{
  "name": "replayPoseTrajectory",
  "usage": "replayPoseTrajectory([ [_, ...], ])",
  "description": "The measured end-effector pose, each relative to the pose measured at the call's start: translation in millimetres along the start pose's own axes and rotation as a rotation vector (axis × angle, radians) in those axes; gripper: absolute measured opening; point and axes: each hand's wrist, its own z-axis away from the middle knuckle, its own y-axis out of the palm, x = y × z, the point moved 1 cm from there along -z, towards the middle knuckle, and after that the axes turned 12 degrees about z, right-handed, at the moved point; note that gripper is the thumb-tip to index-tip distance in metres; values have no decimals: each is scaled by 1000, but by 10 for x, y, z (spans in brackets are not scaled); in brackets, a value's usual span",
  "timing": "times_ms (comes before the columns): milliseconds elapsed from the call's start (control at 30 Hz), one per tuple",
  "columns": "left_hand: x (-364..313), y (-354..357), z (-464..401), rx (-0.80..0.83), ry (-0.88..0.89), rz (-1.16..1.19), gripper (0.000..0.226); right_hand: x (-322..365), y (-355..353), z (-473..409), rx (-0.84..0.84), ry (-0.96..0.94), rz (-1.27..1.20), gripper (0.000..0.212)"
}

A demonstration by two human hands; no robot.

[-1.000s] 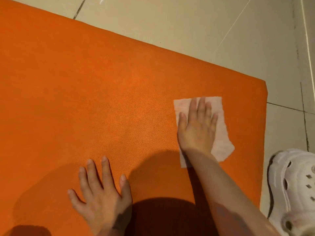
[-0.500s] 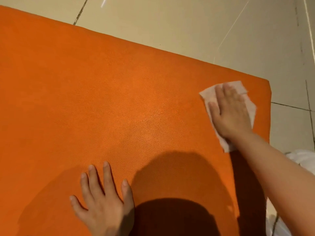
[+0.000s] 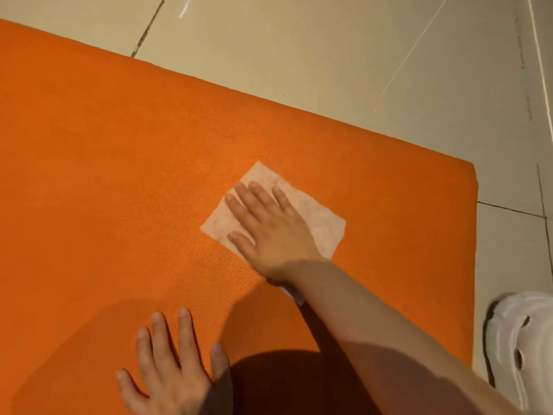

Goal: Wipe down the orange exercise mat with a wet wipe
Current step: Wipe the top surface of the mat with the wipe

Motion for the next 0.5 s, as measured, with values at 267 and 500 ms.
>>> replayPoseTrajectory([
  [267,119,165,-4,-55,52,-181,56,-2080,-190,580,95,826,5,72],
  [500,71,85,-53,-111,82,-101,59,-2110,-103,834,13,1127,-63,66],
])
